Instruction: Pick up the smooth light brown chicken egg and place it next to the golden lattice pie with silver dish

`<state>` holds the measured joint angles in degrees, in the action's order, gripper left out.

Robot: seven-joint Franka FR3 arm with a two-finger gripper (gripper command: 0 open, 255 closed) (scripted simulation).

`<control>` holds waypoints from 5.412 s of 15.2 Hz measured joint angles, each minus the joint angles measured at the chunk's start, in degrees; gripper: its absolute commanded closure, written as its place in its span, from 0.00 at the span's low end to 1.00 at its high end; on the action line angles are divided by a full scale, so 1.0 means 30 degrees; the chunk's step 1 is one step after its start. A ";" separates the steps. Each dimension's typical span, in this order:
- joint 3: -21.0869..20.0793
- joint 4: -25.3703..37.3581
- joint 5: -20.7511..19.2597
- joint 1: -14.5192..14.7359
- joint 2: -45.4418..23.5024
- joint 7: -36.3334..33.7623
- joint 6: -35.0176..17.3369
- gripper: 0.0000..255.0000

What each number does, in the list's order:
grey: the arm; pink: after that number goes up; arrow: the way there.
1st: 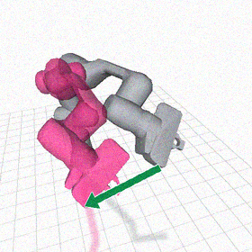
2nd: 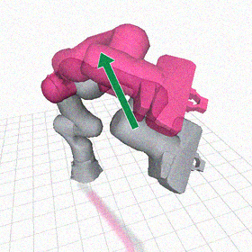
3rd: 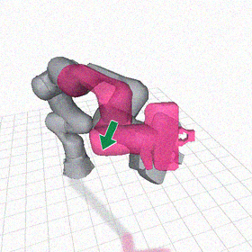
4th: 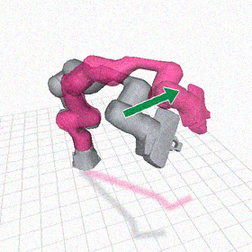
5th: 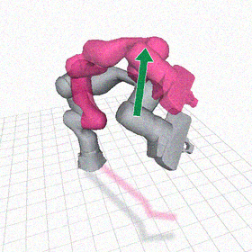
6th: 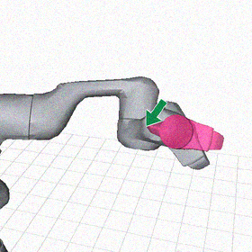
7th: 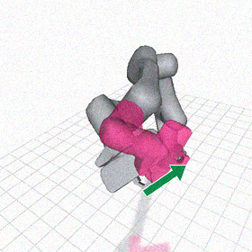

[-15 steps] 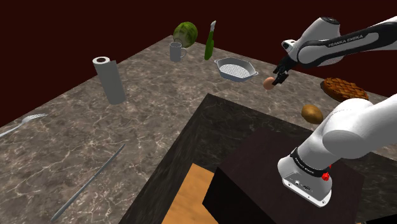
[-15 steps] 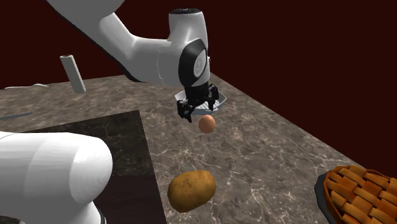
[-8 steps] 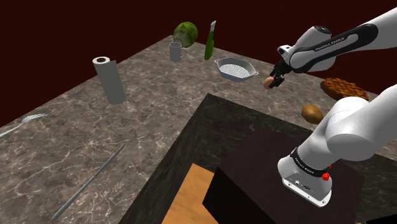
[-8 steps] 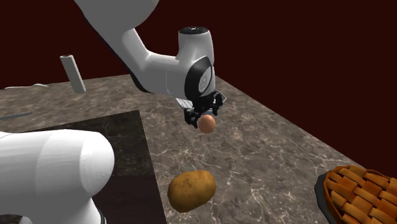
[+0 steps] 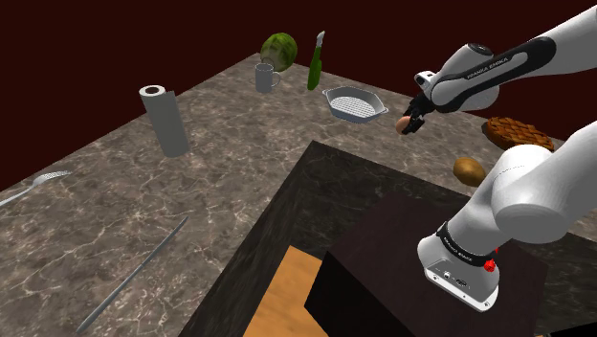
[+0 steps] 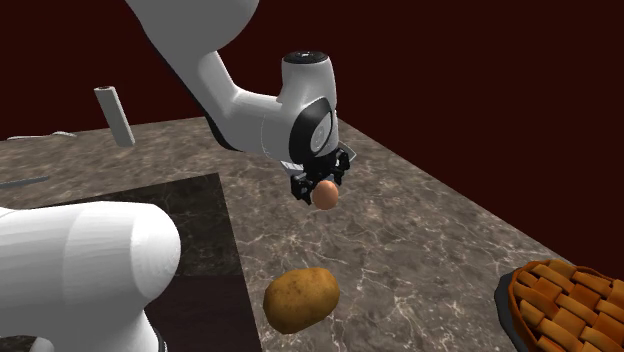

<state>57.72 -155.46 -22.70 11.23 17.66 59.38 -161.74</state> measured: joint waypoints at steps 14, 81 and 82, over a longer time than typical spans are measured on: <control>-0.0698 0.0099 -0.0518 -0.0735 0.0724 -0.0343 0.0804 1.00; 0.5854 1.2420 -0.5665 -0.8638 1.3242 1.6317 1.8839 1.00; 0.5998 1.2692 -0.5700 -0.8646 1.3294 1.6600 1.8993 1.00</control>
<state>75.72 -117.38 -39.80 -14.70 57.54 109.17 -104.76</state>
